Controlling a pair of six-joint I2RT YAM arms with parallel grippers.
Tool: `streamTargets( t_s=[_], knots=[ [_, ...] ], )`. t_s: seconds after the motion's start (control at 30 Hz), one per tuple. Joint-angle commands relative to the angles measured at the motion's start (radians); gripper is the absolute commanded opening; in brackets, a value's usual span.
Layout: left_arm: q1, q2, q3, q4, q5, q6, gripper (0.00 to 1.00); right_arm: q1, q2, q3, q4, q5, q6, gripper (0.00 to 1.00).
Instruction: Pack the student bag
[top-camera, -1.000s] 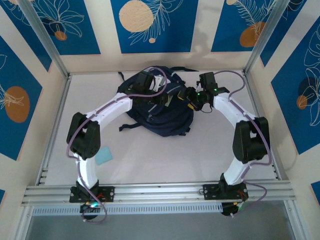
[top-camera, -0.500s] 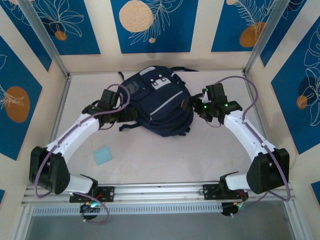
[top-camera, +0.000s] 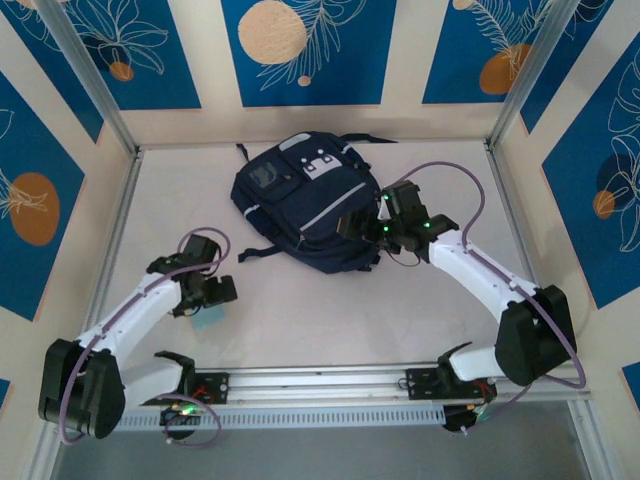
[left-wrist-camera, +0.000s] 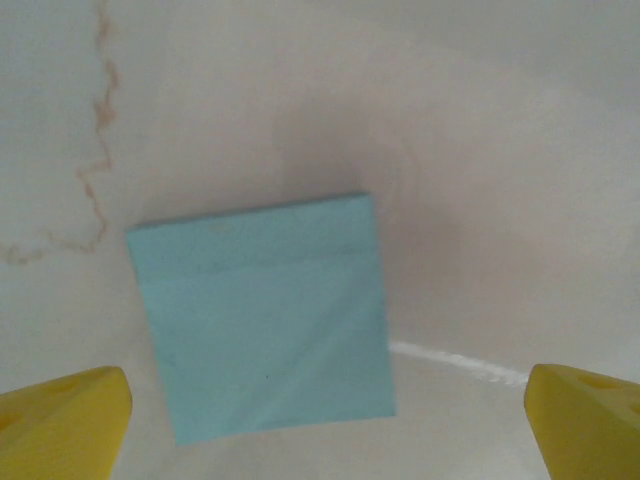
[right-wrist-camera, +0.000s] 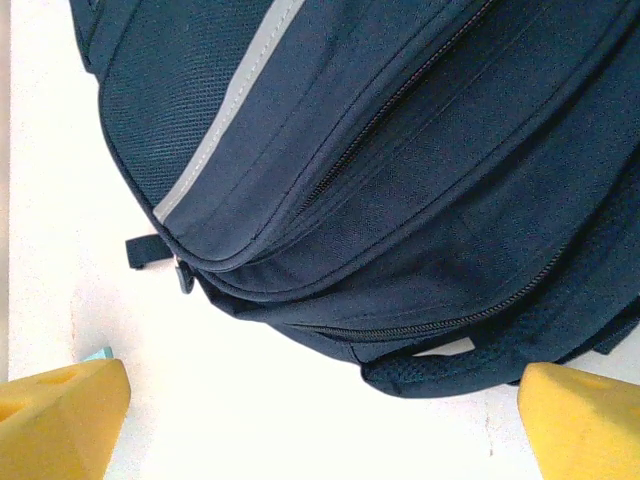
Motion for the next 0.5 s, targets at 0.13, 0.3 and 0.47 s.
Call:
streamTargets(
  t_s=[0.13,0.3,0.47],
  knots=[
    [0.011,0.028,-0.108,0.076,0.046,-0.104,1.00,0.019,0.046,0.035,0.008,0.021,0.008,0.99],
    [0.011,0.065,-0.126,0.115,0.019,-0.093,0.99,0.022,0.049,0.038,-0.003,0.026,0.008,1.00],
    [0.011,0.072,-0.147,0.155,0.006,-0.089,0.91,0.025,0.046,0.043,-0.008,0.031,0.011,1.00]
  ],
)
